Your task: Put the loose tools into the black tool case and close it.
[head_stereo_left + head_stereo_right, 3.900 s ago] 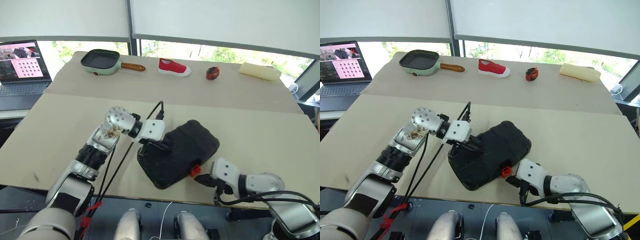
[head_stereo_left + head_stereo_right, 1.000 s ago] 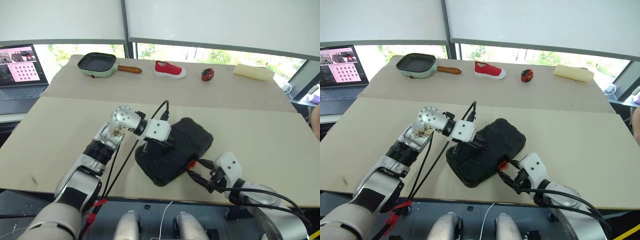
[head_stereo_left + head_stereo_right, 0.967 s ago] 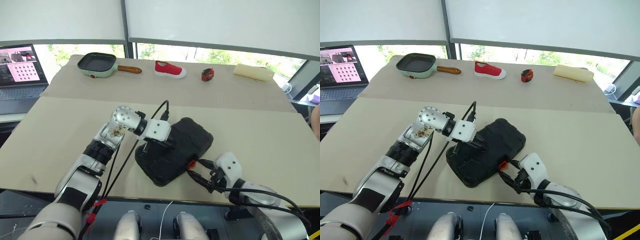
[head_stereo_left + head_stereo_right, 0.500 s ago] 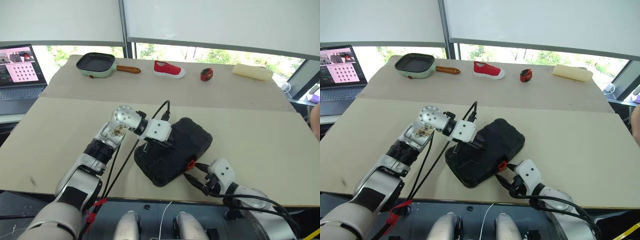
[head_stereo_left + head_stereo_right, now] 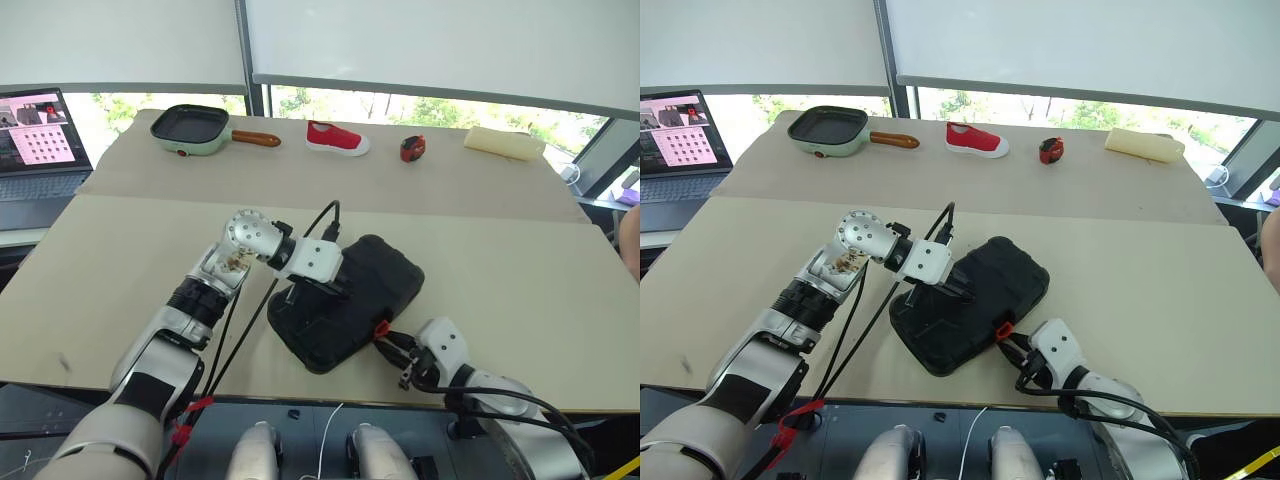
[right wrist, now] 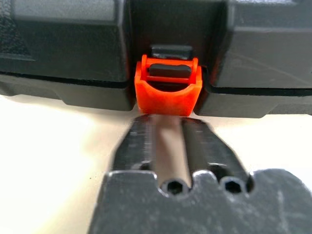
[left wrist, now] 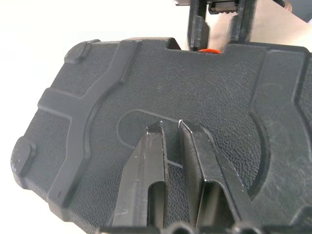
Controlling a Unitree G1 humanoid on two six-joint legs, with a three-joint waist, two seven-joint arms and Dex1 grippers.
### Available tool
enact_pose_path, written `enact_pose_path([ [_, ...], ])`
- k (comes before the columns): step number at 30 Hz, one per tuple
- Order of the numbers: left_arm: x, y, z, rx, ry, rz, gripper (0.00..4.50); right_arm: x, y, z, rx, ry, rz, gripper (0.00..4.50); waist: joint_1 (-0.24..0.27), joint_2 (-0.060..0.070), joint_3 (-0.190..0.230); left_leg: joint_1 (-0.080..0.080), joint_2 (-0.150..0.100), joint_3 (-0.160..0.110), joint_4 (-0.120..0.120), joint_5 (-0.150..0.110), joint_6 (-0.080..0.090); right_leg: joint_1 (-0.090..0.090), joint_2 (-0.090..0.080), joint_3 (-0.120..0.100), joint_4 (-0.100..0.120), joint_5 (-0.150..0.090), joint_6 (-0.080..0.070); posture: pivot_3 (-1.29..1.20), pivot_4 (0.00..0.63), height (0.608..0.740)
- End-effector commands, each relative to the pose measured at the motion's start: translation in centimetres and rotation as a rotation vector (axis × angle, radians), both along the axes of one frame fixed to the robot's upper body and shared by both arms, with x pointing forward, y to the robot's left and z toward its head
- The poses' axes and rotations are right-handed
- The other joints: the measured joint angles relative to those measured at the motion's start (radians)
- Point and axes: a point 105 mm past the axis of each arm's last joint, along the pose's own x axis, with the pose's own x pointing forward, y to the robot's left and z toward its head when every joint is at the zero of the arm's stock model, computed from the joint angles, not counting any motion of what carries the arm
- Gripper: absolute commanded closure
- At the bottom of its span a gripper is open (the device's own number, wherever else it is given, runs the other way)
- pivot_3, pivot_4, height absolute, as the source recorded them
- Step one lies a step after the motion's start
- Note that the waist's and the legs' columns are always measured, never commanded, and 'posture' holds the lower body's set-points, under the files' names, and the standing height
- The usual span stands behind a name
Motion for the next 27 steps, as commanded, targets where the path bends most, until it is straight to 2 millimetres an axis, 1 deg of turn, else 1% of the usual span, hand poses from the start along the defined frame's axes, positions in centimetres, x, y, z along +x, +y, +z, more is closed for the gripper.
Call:
enact_pose_path([
  [1,-0.4,0.7,-3.1,0.136,0.054,0.001,3.89,0.3,0.4,2.6,0.025,-0.115,0.019,4.44,0.000,0.000,0.000,0.000,0.000,0.000,0.000,0.000,0.000,0.000,0.000,0.000,0.000,0.000,0.000,0.00,0.150,0.740],
  [8,-0.4,0.7,-3.1,0.134,0.051,0.001,3.89,-0.4,0.0,2.8,0.023,-0.095,0.026,4.44,0.001,0.000,0.000,0.000,0.000,0.000,0.000,0.000,0.000,0.000,0.000,0.000,0.000,0.000,0.000,0.00,0.150,0.740],
  [11,-0.4,0.6,-3.0,0.132,0.051,0.000,3.89,-0.8,-0.1,2.7,0.046,-0.067,0.024,3.71,0.001,0.000,0.000,0.000,0.000,0.000,0.000,0.000,0.000,0.000,0.000,0.000,0.000,0.000,0.000,0.00,0.150,0.740],
  [12,-0.4,0.6,-3.0,0.132,0.051,0.000,3.89,-0.9,-0.1,2.6,0.041,-0.066,0.026,3.32,0.001,0.000,0.000,0.000,0.000,0.000,0.000,0.000,0.000,0.000,0.000,0.000,0.000,0.000,0.000,0.00,0.150,0.740],
  [13,-0.4,0.6,-3.0,0.132,0.051,0.000,3.89,-0.9,-0.1,2.6,0.036,-0.067,0.028,3.12,0.001,0.000,0.000,0.000,0.000,0.000,0.000,0.000,0.000,0.000,0.000,0.000,0.000,0.000,0.000,0.00,0.150,0.740],
  [15,-0.4,0.7,-3.1,0.135,0.053,-0.002,3.89,-1.0,0.1,2.4,0.042,-0.063,0.037,2.33,0.002,0.000,0.000,0.000,0.000,0.000,0.000,0.000,0.000,0.000,0.000,0.000,0.000,0.000,0.000,0.00,0.150,0.740],
  [18,-0.5,0.9,-3.1,0.144,0.052,-0.011,3.89,-0.7,0.1,2.1,0.073,-0.059,0.012,2.33,0.002,0.000,0.000,0.000,0.000,0.000,0.000,0.000,0.000,0.000,0.000,0.000,0.000,0.000,0.000,0.00,0.150,0.740],
  [21,-0.4,1.0,-2.6,0.137,0.053,-0.010,3.89,-0.5,0.1,1.8,0.083,-0.058,0.006,2.33,0.002,0.000,0.000,0.000,0.000,0.000,0.000,0.000,0.000,0.000,0.000,0.000,-0.001,0.000,0.000,0.00,0.150,0.740],
  [27,0.1,1.2,-0.6,0.097,0.060,0.016,3.89,-0.3,0.4,1.5,0.095,-0.071,0.011,2.33,0.000,0.000,0.000,0.000,0.000,0.000,-0.001,0.000,0.000,0.000,0.000,0.000,-0.001,0.000,0.000,0.00,0.150,0.740],
])
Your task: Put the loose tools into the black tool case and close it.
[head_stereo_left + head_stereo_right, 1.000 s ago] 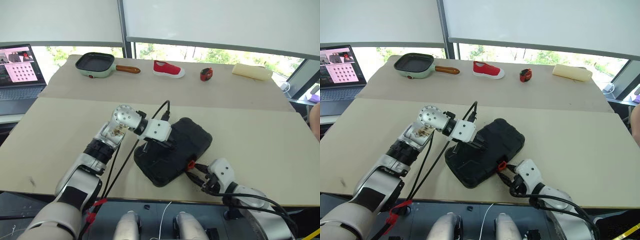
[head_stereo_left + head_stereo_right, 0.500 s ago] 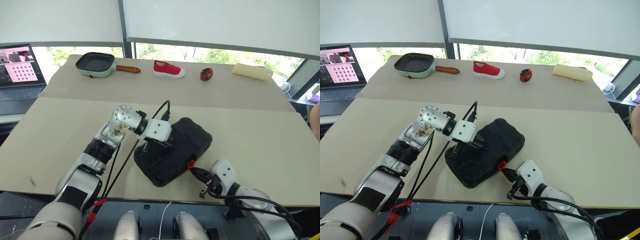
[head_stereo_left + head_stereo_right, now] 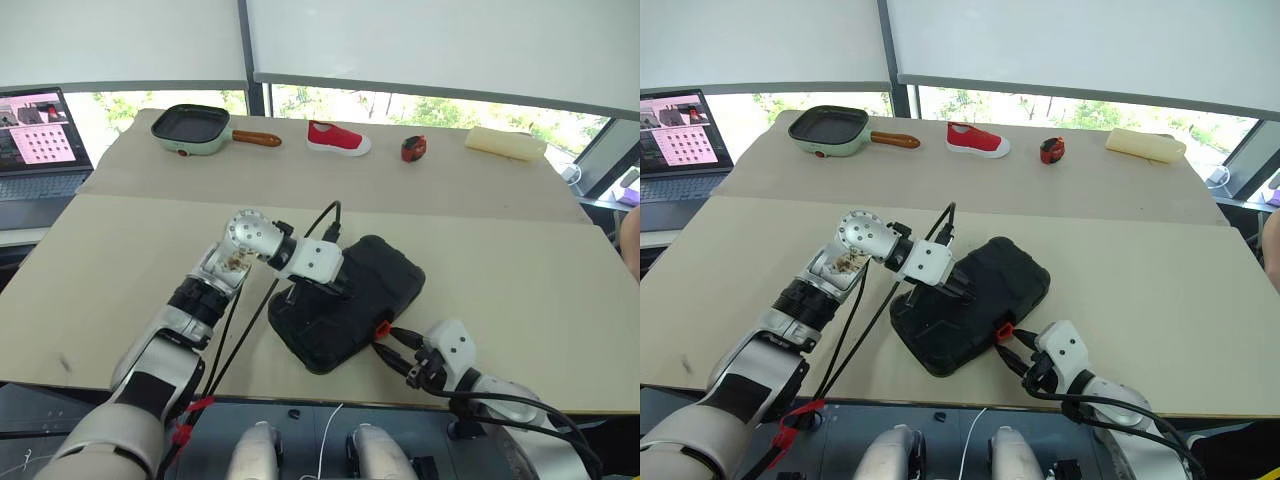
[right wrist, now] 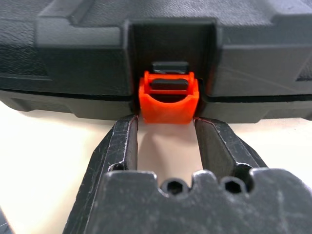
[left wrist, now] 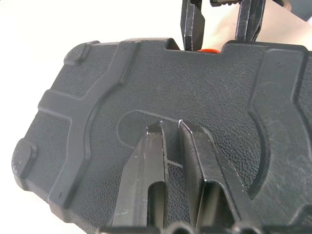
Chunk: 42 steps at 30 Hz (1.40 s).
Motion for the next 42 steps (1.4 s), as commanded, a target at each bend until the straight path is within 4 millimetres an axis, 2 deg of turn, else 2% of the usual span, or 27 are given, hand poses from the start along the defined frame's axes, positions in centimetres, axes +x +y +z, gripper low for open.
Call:
enact_pose_path([
  [1,0.2,1.1,-0.7,0.070,0.054,0.033,3.89,0.3,0.6,1.0,0.020,-0.062,0.022,2.33,-0.001,0.000,0.000,0.000,0.000,0.000,0.000,0.000,0.000,0.000,0.000,0.000,0.000,0.000,0.000,0.00,0.150,0.740],
  [10,0.4,1.3,-0.4,0.068,0.032,0.035,3.89,0.7,0.5,1.6,0.025,-0.095,0.024,2.33,-0.002,0.000,0.000,0.000,0.000,0.000,-0.001,0.000,0.000,-0.001,0.000,0.000,0.000,0.000,0.000,0.00,0.150,0.740],
  [22,0.2,0.6,-0.2,0.051,0.025,0.019,3.89,1.3,-0.7,2.7,0.038,-0.120,-0.008,2.33,-0.001,0.001,0.001,0.000,0.000,0.000,-0.001,0.000,0.000,-0.001,0.000,0.000,0.000,0.001,-0.001,0.00,0.150,0.740],
  [36,0.2,0.7,-0.5,0.065,0.014,0.013,3.89,1.6,-0.1,2.9,0.032,-0.153,0.017,2.33,-0.002,0.001,0.001,0.000,0.000,0.000,-0.001,0.000,0.000,-0.001,0.000,0.000,0.000,0.002,-0.001,0.00,0.150,0.740],
  [40,0.2,0.8,-0.6,0.067,0.014,0.014,3.89,1.6,0.0,2.9,0.033,-0.158,0.027,3.25,-0.002,0.001,0.001,0.000,0.000,0.000,-0.001,0.000,0.000,-0.001,0.000,0.000,0.000,0.002,-0.001,0.00,0.150,0.740],
  [42,0.2,0.7,-0.7,0.067,0.014,0.013,3.89,1.6,0.1,2.9,0.031,-0.160,0.032,3.25,-0.001,0.001,0.001,0.000,0.000,0.000,-0.001,0.000,0.000,-0.001,0.000,0.000,0.000,0.002,-0.001,0.00,0.150,0.740],
])
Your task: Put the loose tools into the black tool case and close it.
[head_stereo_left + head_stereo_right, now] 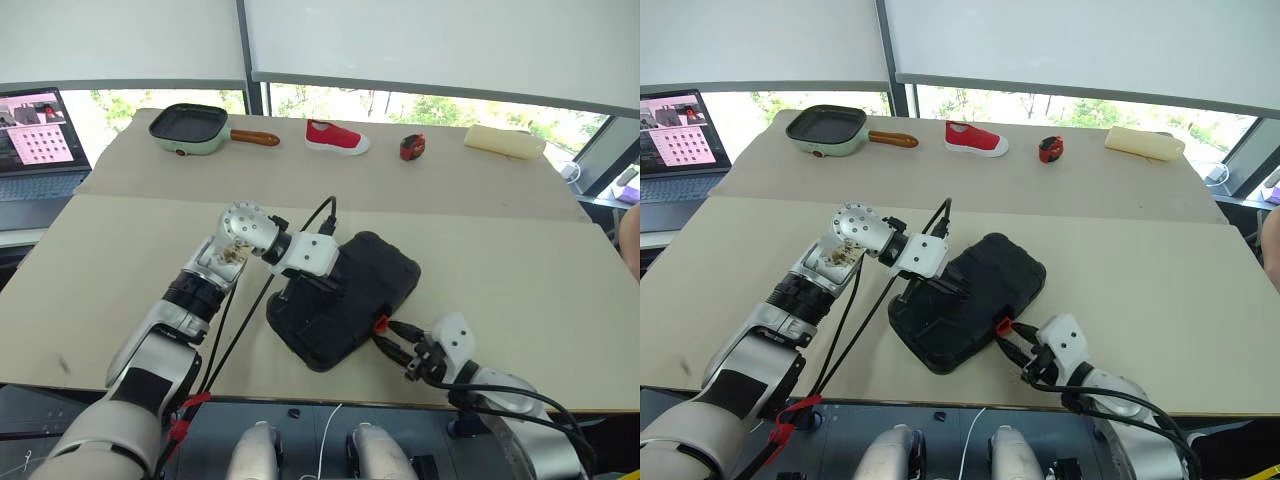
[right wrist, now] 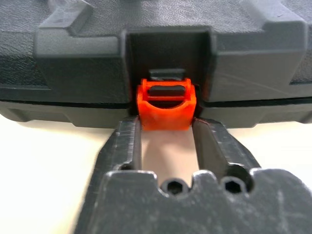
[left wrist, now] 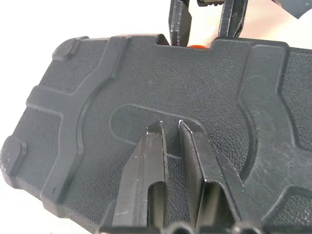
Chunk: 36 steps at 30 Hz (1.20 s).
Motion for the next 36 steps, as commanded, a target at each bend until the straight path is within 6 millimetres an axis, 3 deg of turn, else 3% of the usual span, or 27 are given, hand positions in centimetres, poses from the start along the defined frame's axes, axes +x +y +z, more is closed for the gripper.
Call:
enact_pose_path([
  [1,-0.1,0.1,-1.2,0.064,0.012,-0.004,3.89,0.5,0.3,2.4,0.013,-0.120,0.014,3.25,0.000,0.000,0.000,0.000,0.000,0.000,0.000,0.000,0.000,0.000,0.000,0.000,0.000,0.000,0.000,0.00,0.150,0.740],
  [11,-0.2,0.1,-1.7,0.071,0.014,-0.009,3.89,0.0,-0.3,2.5,-0.021,-0.131,0.000,3.25,0.002,0.000,0.000,0.000,0.000,0.000,0.000,0.000,0.000,0.000,0.000,0.000,0.000,0.000,0.000,0.00,0.150,0.740],
  [19,-0.4,0.1,-3.2,0.114,-0.008,-0.041,3.89,-1.9,-0.7,3.3,-0.057,-0.133,0.022,3.25,0.004,0.000,0.000,0.000,-0.001,0.000,0.000,0.000,0.000,0.001,0.000,0.000,0.000,0.000,0.000,0.00,0.150,0.740],
  [28,-0.5,-0.1,-3.7,0.112,0.007,-0.045,3.89,-1.9,-0.6,3.3,-0.049,-0.119,0.023,3.25,0.005,0.000,0.000,0.000,-0.001,0.000,0.000,0.000,0.000,0.001,0.000,0.000,0.000,0.000,0.000,0.00,0.150,0.740],
  [30,-0.5,-0.2,-3.7,0.111,0.006,-0.047,3.89,-1.8,-0.6,3.2,-0.045,-0.111,0.024,2.24,0.005,0.000,0.000,0.000,-0.001,0.000,0.000,0.000,0.000,0.001,0.000,0.000,0.000,0.000,0.000,0.00,0.150,0.740],
  [32,-0.6,-0.2,-3.6,0.108,0.008,-0.048,3.89,-1.8,-0.8,3.1,-0.057,-0.107,0.016,1.66,0.006,0.000,0.000,0.001,-0.001,0.000,0.000,0.000,0.000,0.001,0.000,0.000,0.000,0.000,0.000,0.00,0.150,0.740],
  [34,-0.5,-0.3,-3.6,0.107,0.008,-0.047,3.89,-1.8,-1.0,3.0,-0.071,-0.100,0.011,1.66,0.007,0.000,0.000,0.001,-0.001,0.000,0.000,0.000,0.000,0.002,0.000,0.000,0.000,0.000,0.000,0.00,0.150,0.740],
  [36,-0.4,-0.2,-3.6,0.106,0.007,-0.043,3.89,-2.0,-1.4,3.1,-0.072,-0.087,0.012,2.11,0.008,0.000,0.000,0.000,-0.001,0.000,0.000,0.000,0.000,0.002,0.000,0.000,0.000,0.000,0.000,0.00,0.150,0.740],
])
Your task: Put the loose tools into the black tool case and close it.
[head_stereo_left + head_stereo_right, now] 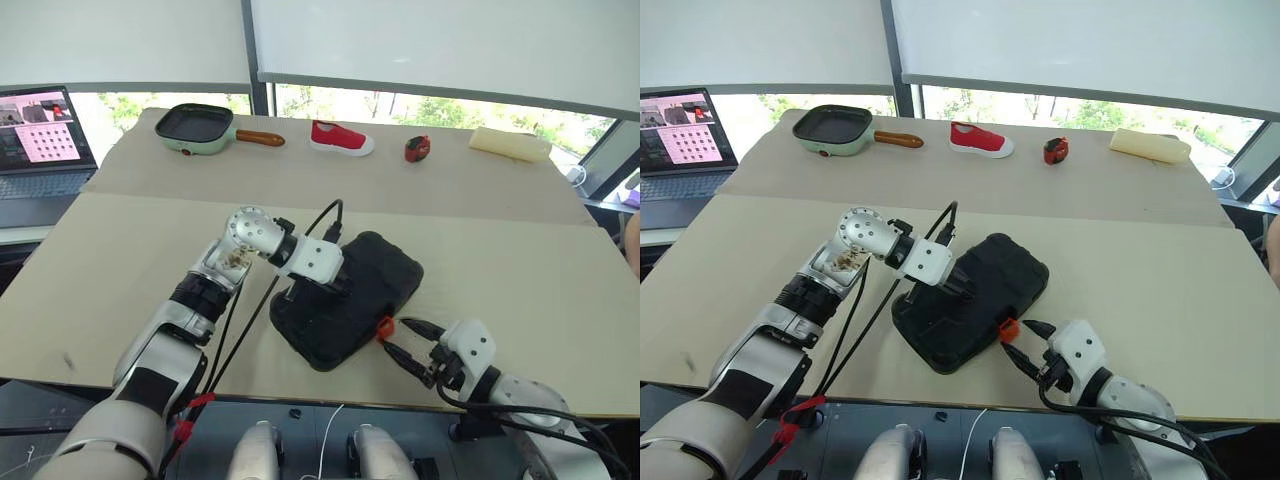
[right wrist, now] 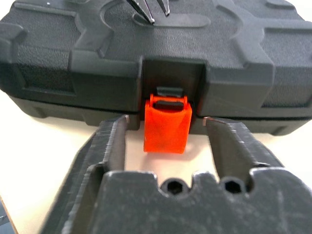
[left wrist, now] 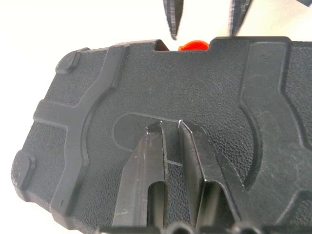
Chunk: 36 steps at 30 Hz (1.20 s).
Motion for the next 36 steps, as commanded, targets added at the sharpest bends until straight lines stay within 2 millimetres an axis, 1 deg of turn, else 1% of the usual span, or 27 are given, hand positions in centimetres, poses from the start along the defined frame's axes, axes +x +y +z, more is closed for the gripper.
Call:
enact_pose_path([
  [1,-0.3,0.6,-2.8,0.117,0.058,0.008,3.89,-0.2,-0.6,1.3,-0.015,-0.032,0.004,2.39,0.001,0.000,0.000,0.000,0.000,0.000,0.000,0.000,0.000,0.000,0.000,0.000,0.000,0.000,0.000,0.00,0.150,0.740],
  [3,-0.3,0.6,-2.9,0.115,0.058,0.009,3.89,-0.2,-1.0,1.3,-0.041,-0.040,-0.011,3.11,0.001,0.000,0.000,0.000,0.000,0.000,0.000,0.000,0.000,0.000,0.000,0.000,0.000,0.000,0.000,0.00,0.150,0.740],
  [7,-0.4,0.6,-2.9,0.111,0.059,0.011,3.89,-0.2,-1.5,0.8,-0.040,-0.001,-0.021,3.11,0.001,0.000,0.000,0.000,0.000,0.000,0.000,0.000,0.000,0.000,0.000,0.000,0.000,0.000,0.000,0.00,0.150,0.740],
  [9,-0.4,0.6,-2.9,0.110,0.059,0.011,3.89,-0.4,-1.6,0.3,-0.060,0.020,-0.010,3.11,0.001,0.000,0.000,0.000,0.000,0.000,0.000,0.000,0.000,0.000,0.000,0.000,0.000,0.000,0.000,0.00,0.150,0.740],
  [11,-0.4,0.5,-2.9,0.109,0.058,0.011,3.89,-0.4,-1.7,-0.4,-0.079,0.042,-0.011,3.62,0.002,0.000,0.000,0.000,0.000,0.000,0.000,0.000,0.000,0.000,0.000,0.000,0.000,0.000,0.000,0.00,0.150,0.740],
  [13,-0.4,0.4,-2.9,0.107,0.058,0.010,3.89,-0.4,-1.9,-0.8,-0.088,0.058,-0.016,4.25,0.002,0.000,0.000,0.000,0.000,0.000,0.000,0.000,0.000,0.000,0.000,0.000,0.000,0.000,0.000,0.00,0.150,0.740],
  [14,-0.4,0.4,-2.9,0.107,0.058,0.010,3.89,-0.3,-1.9,-0.9,-0.090,0.062,-0.017,4.44,0.002,0.000,0.000,0.000,0.000,0.000,0.000,0.000,0.000,0.000,0.000,0.000,0.000,0.000,0.000,0.00,0.150,0.740],
  [16,-0.4,0.3,-2.9,0.105,0.056,0.008,3.89,-0.2,-1.8,-1.3,-0.094,0.066,-0.012,4.44,0.003,0.000,0.000,0.000,0.000,0.000,0.000,0.000,0.000,0.000,0.000,0.000,0.000,0.000,0.000,0.00,0.150,0.740],
  [22,-0.5,0.2,-2.9,0.108,0.055,0.003,3.89,0.2,-0.7,-2.4,-0.126,0.086,0.035,4.44,0.004,0.000,0.000,0.000,0.000,0.000,0.000,0.000,0.000,0.000,0.000,0.000,0.000,0.000,0.000,0.00,0.150,0.740],
  [26,-0.7,0.2,-3.0,0.111,0.056,-0.003,3.89,0.9,0.5,-2.8,-0.139,0.080,0.060,4.44,0.004,0.000,0.000,0.000,0.000,0.000,0.000,0.000,0.000,0.000,0.000,0.000,0.000,0.000,0.000,0.00,0.150,0.740],
  [28,-0.8,0.1,-3.1,0.111,0.057,-0.006,3.89,1.4,1.2,-2.4,-0.127,0.060,0.069,4.44,0.004,-0.001,-0.001,0.000,0.000,0.000,0.000,0.000,0.000,0.000,0.000,0.000,0.000,0.000,0.000,0.00,0.150,0.740],
  [32,-0.8,0.0,-3.1,0.110,0.057,-0.008,3.89,2.3,2.1,-0.8,-0.077,0.003,0.071,4.44,0.004,-0.001,-0.001,0.000,0.000,0.000,0.000,0.000,0.000,0.000,0.000,0.000,0.000,0.000,0.000,0.00,0.150,0.740],
  [36,-0.8,-0.1,-3.1,0.109,0.058,-0.010,3.89,2.8,2.3,2.0,-0.016,-0.086,0.058,4.44,-0.003,-0.001,-0.001,0.000,0.000,0.000,0.000,0.000,0.000,-0.001,0.000,0.000,0.000,0.001,0.000,0.00,0.150,0.740],
])
